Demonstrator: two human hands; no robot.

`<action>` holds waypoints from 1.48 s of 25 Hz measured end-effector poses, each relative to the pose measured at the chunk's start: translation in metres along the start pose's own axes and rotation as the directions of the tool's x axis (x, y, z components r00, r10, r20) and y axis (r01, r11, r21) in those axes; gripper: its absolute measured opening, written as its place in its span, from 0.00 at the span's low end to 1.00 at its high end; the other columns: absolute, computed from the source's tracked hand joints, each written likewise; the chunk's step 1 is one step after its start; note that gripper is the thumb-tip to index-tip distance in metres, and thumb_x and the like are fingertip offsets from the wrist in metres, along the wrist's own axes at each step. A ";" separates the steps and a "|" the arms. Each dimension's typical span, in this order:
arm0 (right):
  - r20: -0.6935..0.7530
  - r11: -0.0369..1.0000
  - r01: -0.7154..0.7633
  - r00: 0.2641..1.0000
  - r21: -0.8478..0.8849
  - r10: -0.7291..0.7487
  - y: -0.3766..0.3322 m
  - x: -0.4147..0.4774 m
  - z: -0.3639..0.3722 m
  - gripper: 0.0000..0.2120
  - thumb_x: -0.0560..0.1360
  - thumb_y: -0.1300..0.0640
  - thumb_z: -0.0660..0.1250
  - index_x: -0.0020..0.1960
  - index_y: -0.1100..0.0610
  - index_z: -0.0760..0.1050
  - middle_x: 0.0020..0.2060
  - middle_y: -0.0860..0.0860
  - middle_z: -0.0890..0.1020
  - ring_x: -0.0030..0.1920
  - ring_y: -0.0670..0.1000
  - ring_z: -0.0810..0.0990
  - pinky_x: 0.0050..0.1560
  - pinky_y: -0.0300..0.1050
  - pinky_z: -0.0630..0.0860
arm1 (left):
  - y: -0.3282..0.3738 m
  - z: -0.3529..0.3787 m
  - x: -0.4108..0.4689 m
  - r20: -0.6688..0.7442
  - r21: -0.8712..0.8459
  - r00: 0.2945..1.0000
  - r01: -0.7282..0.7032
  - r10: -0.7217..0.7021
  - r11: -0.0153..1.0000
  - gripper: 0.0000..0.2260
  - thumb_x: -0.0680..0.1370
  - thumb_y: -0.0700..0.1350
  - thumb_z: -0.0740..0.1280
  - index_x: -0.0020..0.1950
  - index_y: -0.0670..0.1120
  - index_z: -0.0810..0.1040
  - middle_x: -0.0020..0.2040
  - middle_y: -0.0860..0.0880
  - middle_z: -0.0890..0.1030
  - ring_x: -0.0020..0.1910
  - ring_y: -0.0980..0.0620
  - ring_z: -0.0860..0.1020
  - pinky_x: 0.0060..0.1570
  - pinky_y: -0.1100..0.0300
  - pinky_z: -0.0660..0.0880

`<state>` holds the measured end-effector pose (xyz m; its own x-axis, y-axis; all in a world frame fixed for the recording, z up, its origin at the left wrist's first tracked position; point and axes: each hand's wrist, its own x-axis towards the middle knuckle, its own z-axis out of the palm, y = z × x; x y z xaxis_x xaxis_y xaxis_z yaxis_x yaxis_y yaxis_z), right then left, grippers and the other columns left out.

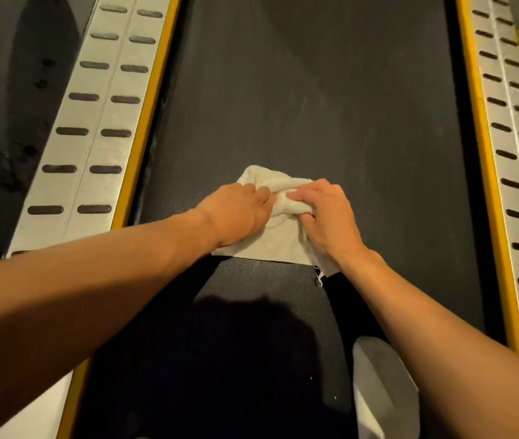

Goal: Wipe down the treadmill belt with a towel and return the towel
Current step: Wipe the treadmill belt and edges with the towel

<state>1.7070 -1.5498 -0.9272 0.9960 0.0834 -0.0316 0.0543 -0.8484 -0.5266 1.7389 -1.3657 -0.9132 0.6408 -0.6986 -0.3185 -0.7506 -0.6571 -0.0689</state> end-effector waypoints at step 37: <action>-0.204 0.997 -0.054 0.977 0.059 0.065 0.101 -0.031 -0.040 0.18 0.73 0.64 0.59 0.57 0.51 0.80 0.58 0.50 0.80 0.57 0.56 0.74 0.59 0.49 0.70 | 0.091 -0.046 0.092 0.205 -0.060 0.974 0.110 -0.096 0.992 0.24 0.83 0.43 0.43 0.77 0.39 0.41 0.78 0.40 0.39 0.77 0.42 0.41 0.74 0.46 0.54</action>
<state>1.6847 -1.6591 -0.9457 0.9909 -0.0804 0.1084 -0.0038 -0.8196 -0.5730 1.7365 -1.5029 -0.9054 0.6631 -0.5595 -0.4973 -0.6643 -0.7460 -0.0464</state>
